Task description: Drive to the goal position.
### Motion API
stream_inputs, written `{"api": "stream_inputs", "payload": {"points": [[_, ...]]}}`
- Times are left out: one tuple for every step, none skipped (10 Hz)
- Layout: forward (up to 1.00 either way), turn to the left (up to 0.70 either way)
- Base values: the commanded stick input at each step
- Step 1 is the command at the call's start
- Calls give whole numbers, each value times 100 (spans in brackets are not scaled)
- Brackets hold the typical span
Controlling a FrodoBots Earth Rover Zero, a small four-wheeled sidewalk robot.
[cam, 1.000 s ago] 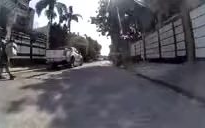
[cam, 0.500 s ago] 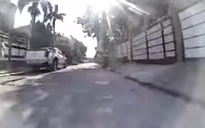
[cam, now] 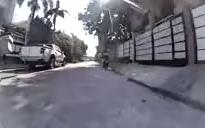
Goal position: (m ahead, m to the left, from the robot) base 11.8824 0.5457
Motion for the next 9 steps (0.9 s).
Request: {"api": "stream_inputs", "payload": {"points": [[100, -1], [100, -2], [100, -2], [100, 0], [100, 0], [100, 0], [100, 0], [100, 0], [100, 0]]}}
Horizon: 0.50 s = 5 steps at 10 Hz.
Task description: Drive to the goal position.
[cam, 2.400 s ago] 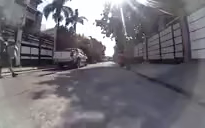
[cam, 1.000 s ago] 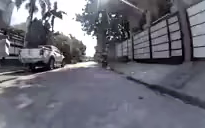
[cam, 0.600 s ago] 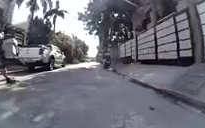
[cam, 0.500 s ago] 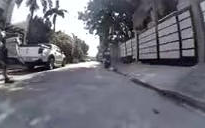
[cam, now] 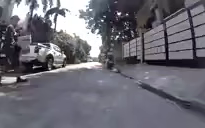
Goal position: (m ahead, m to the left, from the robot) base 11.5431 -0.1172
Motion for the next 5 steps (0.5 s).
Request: {"api": "stream_inputs", "payload": {"points": [[100, 0], [100, 0], [100, 0], [100, 0], [100, 0]]}}
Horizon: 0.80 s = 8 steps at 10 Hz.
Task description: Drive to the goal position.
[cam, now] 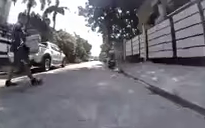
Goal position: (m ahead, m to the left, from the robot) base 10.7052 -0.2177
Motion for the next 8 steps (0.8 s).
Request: {"api": "stream_inputs", "payload": {"points": [[100, 0], [100, 0], [100, 0], [100, 0], [100, 0], [100, 0], [100, -1], [100, -3]]}}
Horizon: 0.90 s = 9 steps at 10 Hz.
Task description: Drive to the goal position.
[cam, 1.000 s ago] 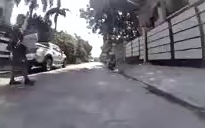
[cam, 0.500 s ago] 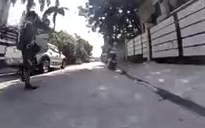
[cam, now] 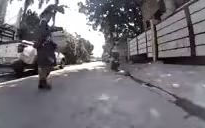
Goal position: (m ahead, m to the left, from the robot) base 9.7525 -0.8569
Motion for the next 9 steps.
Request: {"api": "stream_inputs", "payload": {"points": [[100, -3], [100, -3], [100, -3], [100, -1], [100, 0], [100, 0], [100, 0], [100, 0], [100, 0]]}}
